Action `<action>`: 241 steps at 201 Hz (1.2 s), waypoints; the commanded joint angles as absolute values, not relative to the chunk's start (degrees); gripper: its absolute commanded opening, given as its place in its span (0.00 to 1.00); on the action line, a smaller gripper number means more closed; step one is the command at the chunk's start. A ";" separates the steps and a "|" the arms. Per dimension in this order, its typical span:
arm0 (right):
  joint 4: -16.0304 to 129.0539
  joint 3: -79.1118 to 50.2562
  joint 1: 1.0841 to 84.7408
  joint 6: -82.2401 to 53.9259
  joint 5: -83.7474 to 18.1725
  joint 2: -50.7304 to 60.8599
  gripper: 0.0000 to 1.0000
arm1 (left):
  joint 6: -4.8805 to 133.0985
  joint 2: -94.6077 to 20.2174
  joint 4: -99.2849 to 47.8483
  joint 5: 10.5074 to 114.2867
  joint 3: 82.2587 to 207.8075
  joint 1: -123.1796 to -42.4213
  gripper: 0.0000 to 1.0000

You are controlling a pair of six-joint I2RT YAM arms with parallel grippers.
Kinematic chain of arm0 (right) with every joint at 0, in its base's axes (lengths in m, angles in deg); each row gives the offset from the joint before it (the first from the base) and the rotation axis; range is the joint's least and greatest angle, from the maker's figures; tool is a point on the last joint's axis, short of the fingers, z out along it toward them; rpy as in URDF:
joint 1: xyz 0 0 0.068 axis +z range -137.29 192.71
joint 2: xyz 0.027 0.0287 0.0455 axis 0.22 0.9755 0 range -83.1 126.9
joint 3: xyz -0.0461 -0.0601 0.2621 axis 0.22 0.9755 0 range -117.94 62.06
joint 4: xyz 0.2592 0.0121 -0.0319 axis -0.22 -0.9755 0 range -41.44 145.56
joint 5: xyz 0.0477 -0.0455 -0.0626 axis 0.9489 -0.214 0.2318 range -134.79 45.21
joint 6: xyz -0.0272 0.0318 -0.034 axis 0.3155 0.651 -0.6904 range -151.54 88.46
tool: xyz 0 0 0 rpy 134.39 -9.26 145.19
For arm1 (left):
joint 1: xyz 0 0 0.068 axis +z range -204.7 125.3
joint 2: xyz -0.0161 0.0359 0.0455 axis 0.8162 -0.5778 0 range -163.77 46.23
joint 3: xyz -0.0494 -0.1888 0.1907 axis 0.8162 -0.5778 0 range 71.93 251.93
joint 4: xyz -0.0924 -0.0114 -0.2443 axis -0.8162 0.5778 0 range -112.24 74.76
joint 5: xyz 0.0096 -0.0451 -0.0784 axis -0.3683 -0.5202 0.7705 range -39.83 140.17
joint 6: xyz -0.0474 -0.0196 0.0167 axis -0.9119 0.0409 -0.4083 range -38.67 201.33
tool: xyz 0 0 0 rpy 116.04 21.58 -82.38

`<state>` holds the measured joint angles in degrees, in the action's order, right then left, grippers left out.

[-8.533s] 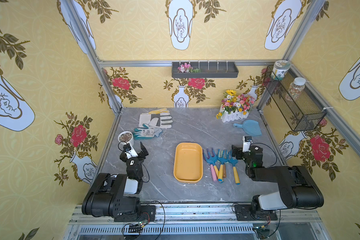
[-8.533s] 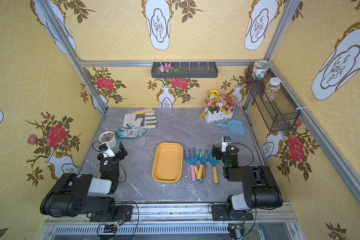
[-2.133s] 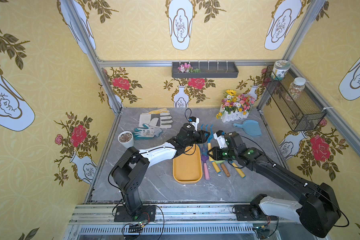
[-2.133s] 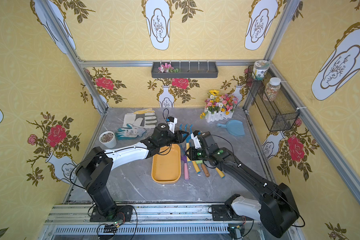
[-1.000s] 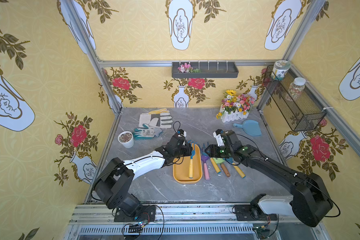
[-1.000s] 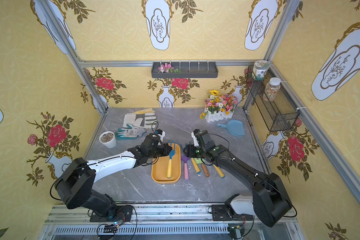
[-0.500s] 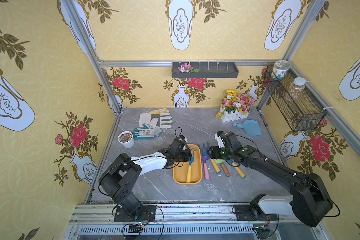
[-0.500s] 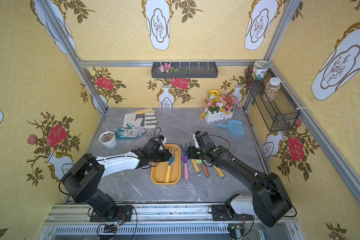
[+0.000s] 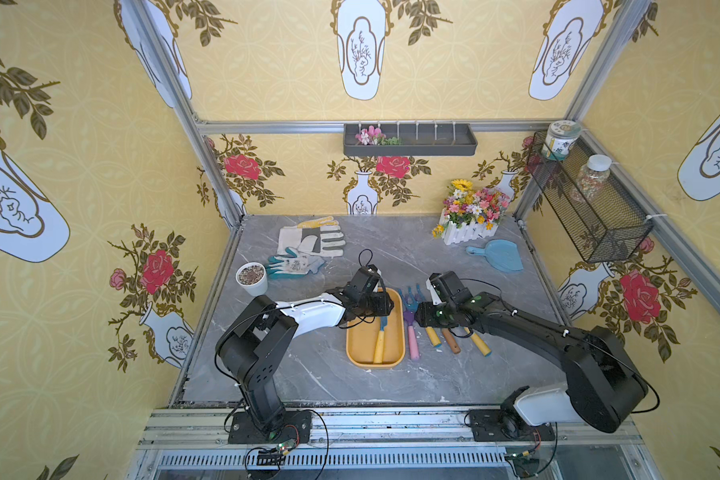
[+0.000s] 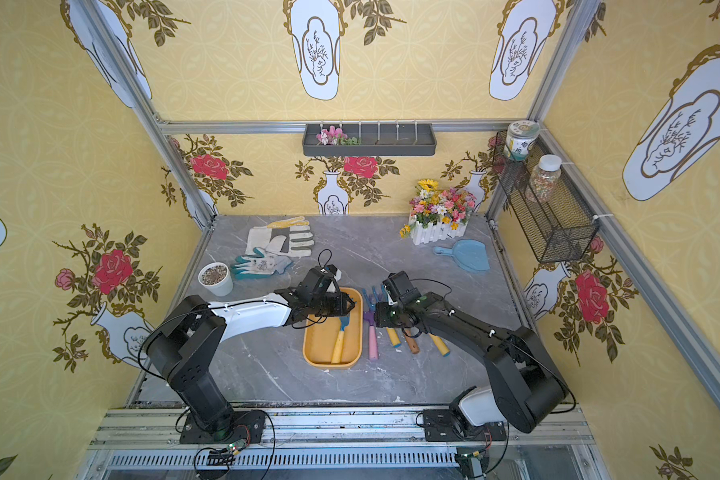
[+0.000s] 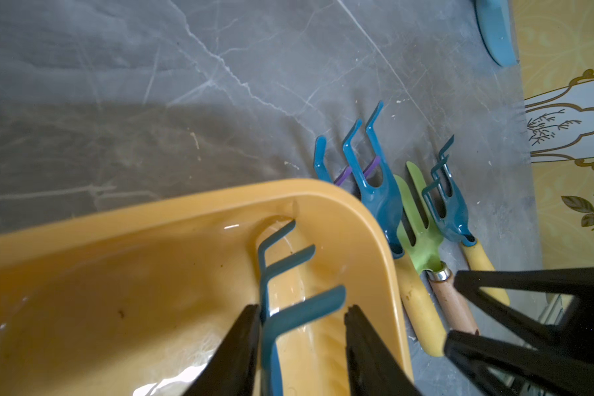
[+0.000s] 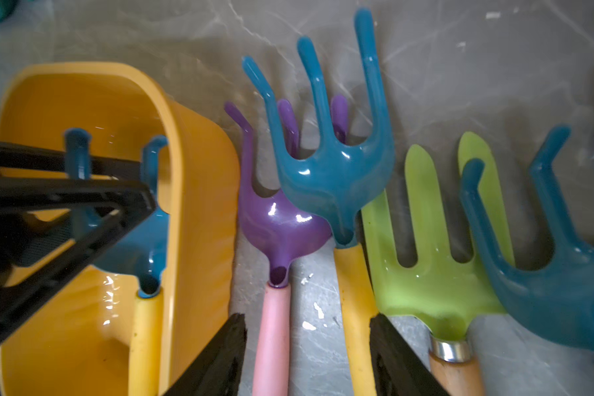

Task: Put the rake into the storage box
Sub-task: Place the rake in the storage box, then pick up the rake at the center of the board.

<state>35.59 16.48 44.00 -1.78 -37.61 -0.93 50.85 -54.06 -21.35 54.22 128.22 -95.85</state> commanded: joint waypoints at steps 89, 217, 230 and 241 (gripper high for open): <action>34.13 16.95 45.14 -1.51 -42.08 2.63 0.61 | 47.78 -46.61 -16.41 38.20 132.68 -95.84 0.49; 33.12 16.85 47.08 -1.54 -43.62 9.51 0.26 | 44.26 -49.47 -20.68 41.80 133.02 -95.75 0.49; 32.67 16.85 47.23 -1.25 -44.71 9.71 0.16 | 44.32 -49.89 -20.92 41.85 133.52 -95.75 0.49; 32.35 16.96 47.25 -1.20 -45.55 9.42 0.07 | 44.15 -50.30 -20.85 42.05 134.04 -95.75 0.49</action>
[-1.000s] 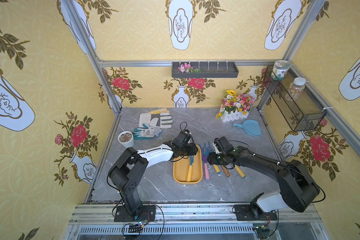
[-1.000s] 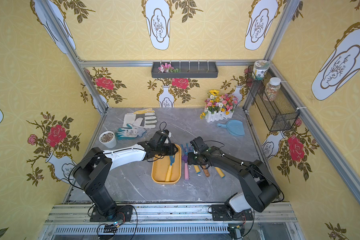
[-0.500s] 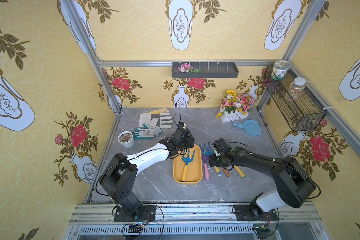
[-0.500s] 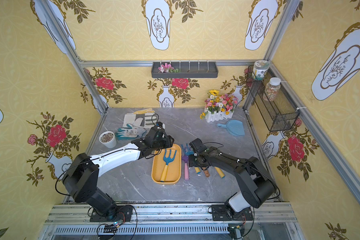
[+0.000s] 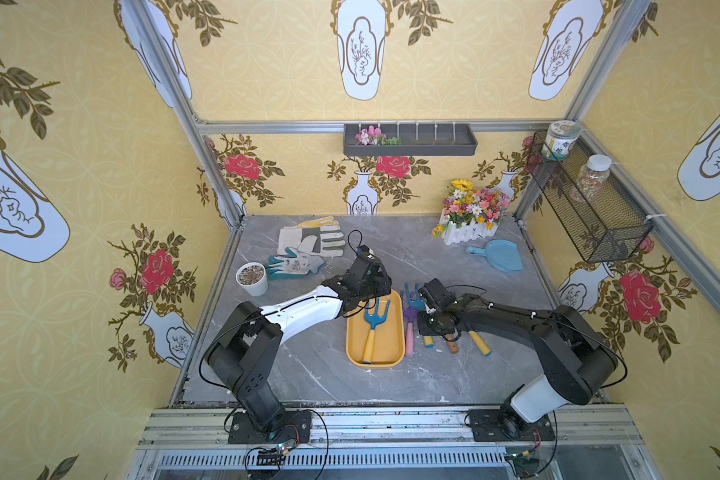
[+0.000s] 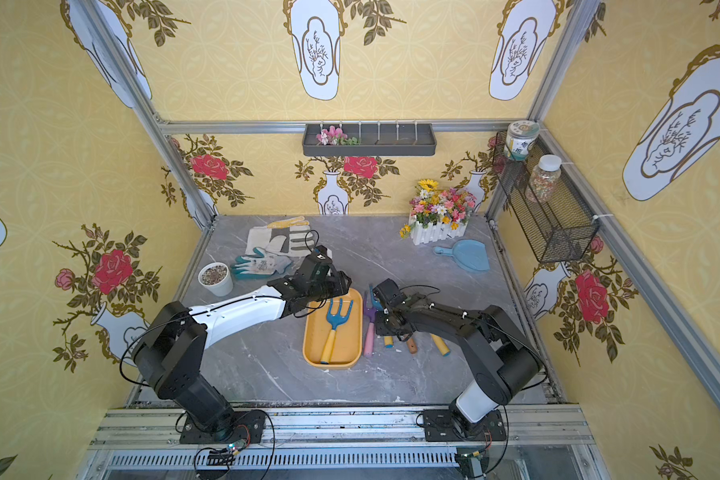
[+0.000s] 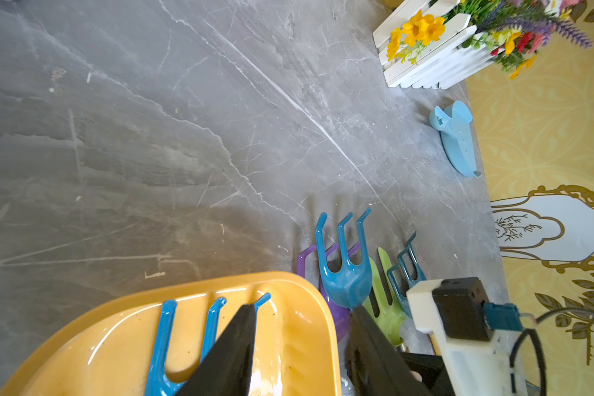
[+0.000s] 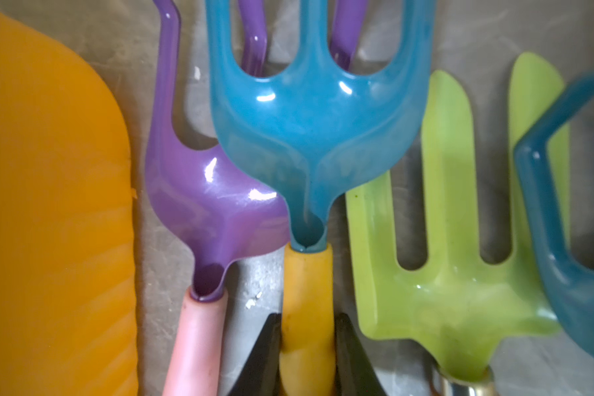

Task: Put the rake into the storage box
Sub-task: Pick up the rake at the center of the board.

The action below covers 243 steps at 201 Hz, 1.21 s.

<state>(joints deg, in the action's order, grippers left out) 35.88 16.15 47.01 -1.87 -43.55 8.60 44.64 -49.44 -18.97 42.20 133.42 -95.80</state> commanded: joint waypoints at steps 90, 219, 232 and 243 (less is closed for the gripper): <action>32.02 12.53 47.16 -2.32 -45.04 0.20 0.00 | 44.63 -51.50 -23.49 46.19 135.43 -95.75 0.51; 58.82 16.38 34.44 3.21 -2.86 -2.50 0.00 | 43.98 -45.46 -38.24 63.00 127.67 -88.66 0.52; 65.40 18.80 33.20 7.64 1.02 -2.59 0.00 | 44.26 -45.23 -38.96 64.35 127.39 -88.37 0.52; 71.59 20.72 32.23 11.07 3.97 -2.57 0.00 | 44.46 -45.47 -39.46 66.08 127.39 -88.41 0.52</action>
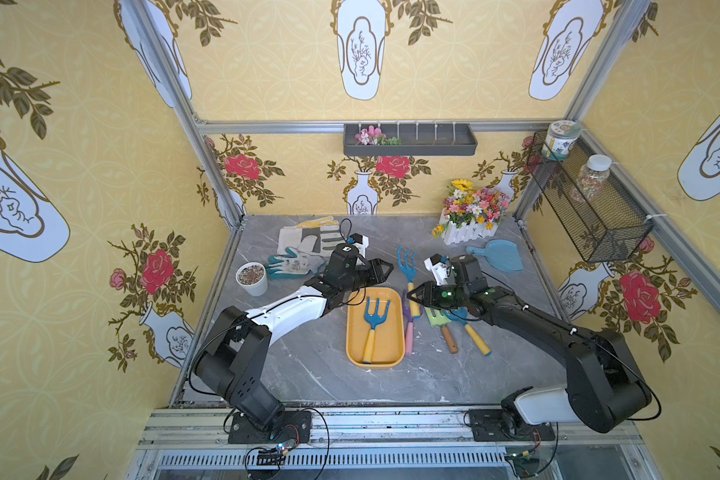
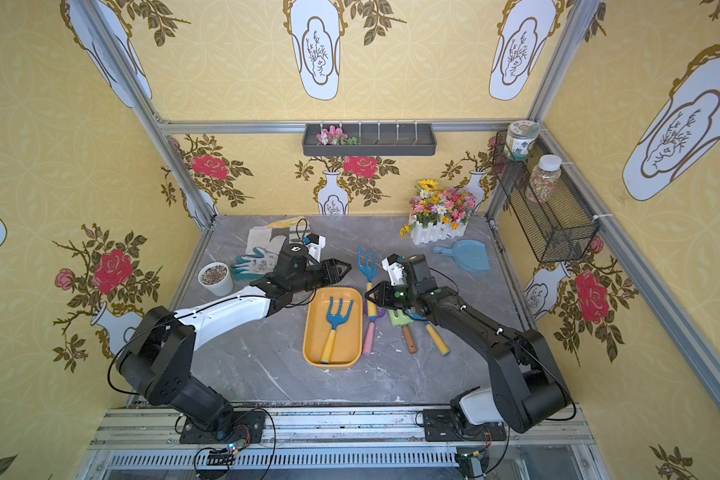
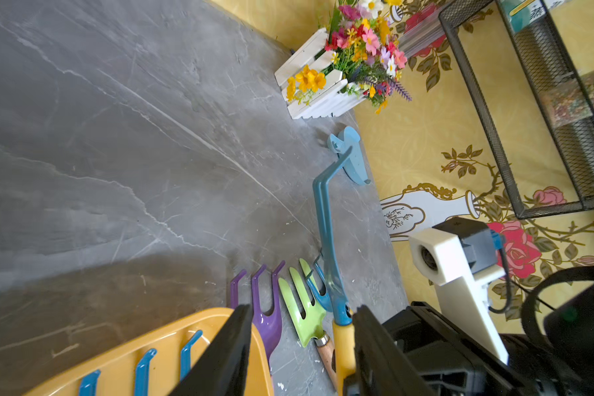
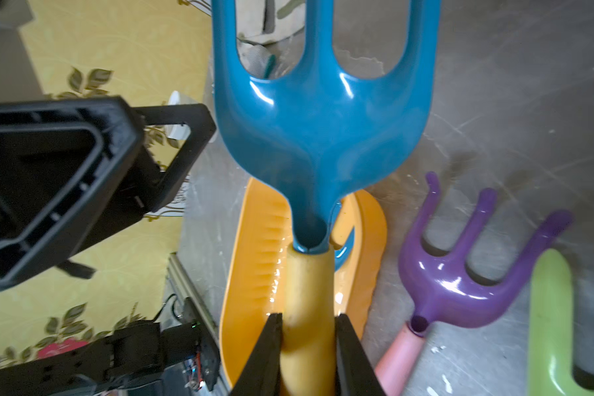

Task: Put the rake into the storage box
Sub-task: Pick up the rake at the center of the board.

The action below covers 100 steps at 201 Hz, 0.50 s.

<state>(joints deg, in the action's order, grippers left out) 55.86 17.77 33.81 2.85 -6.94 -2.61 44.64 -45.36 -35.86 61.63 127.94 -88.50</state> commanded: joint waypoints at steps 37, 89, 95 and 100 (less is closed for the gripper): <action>86.54 23.78 29.22 20.09 11.00 -0.58 0.00 | 42.51 -47.79 -45.91 75.60 126.71 -87.61 0.52; 129.15 28.27 26.90 46.21 14.20 10.87 0.00 | 35.02 -52.39 -57.25 87.92 124.85 -85.66 0.50; 131.49 28.23 26.82 47.64 14.30 12.03 0.00 | 35.01 -52.17 -57.66 87.92 124.71 -85.64 0.49; 133.14 28.29 26.86 48.45 14.36 12.84 0.00 | 35.14 -51.95 -57.66 87.88 124.66 -85.66 0.50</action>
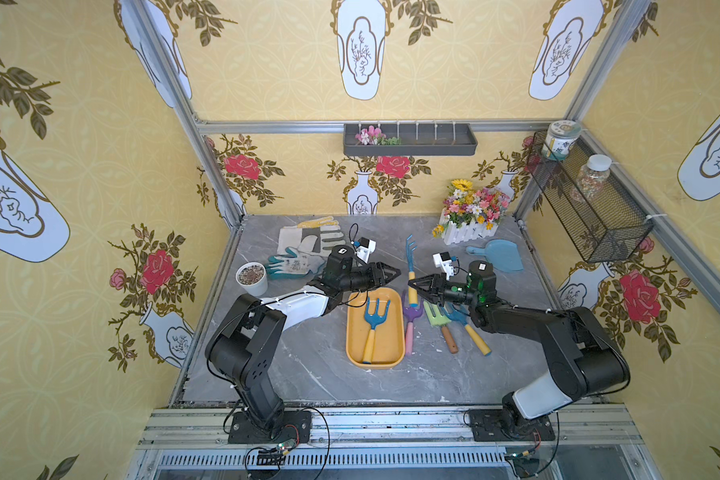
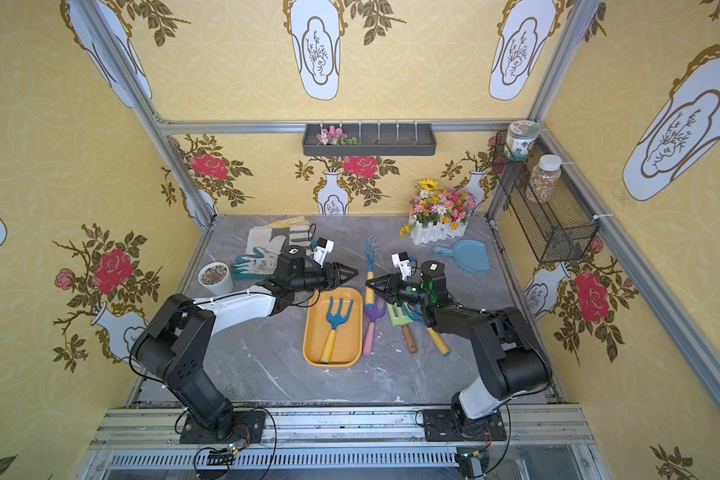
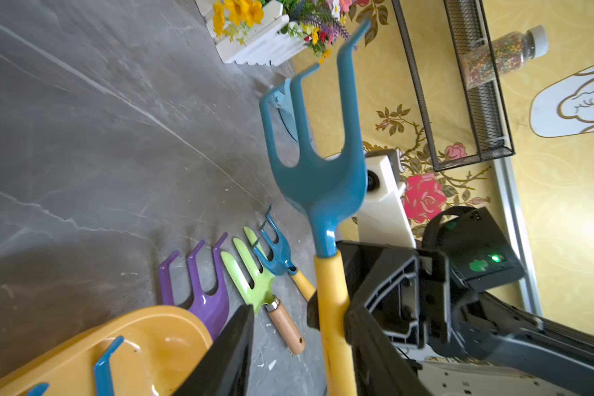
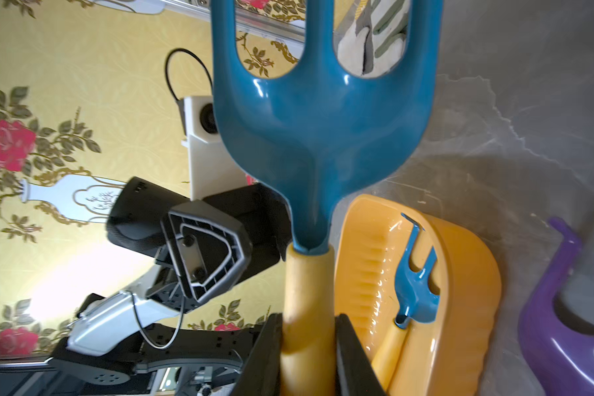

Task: Put the rake into the storage box
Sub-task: Pick up the rake at the center of the board.

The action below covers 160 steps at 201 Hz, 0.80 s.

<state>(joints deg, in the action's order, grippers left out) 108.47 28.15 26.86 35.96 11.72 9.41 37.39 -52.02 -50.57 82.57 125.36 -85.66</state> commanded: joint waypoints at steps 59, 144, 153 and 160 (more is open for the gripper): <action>138.00 26.75 28.36 51.42 18.02 14.25 0.00 | 35.54 -51.81 -57.89 88.45 124.62 -85.55 0.50; 123.62 27.69 30.86 41.57 21.32 8.90 0.00 | 32.64 -49.80 -62.01 91.45 124.70 -84.92 0.50; 122.03 27.52 30.68 40.30 21.22 8.43 0.00 | 32.80 -49.34 -61.47 91.20 124.34 -84.70 0.50; 120.79 27.42 30.72 39.44 21.15 8.10 0.00 | 32.81 -48.82 -61.35 90.93 123.90 -84.44 0.50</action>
